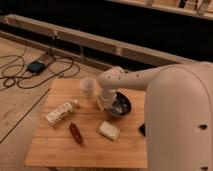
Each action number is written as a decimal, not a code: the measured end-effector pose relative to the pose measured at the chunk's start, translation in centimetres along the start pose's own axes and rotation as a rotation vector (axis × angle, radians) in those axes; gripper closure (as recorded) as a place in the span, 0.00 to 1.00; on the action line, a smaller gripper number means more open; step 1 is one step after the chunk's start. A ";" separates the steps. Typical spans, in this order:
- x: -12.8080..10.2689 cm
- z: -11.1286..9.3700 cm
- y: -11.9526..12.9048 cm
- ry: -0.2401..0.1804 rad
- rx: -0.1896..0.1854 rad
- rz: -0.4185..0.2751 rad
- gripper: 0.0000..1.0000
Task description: Drag the ceramic bowl in a circle
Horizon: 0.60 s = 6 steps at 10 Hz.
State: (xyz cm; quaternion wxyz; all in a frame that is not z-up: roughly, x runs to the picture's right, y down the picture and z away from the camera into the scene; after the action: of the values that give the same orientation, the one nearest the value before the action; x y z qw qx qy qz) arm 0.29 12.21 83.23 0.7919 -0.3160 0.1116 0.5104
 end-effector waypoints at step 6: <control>5.2 -1.5 -6.7 0.044 0.089 0.172 1.00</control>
State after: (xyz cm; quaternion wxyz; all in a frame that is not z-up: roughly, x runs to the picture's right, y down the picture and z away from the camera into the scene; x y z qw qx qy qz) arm 8.78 13.24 82.12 0.7559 -0.2808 0.1784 0.5638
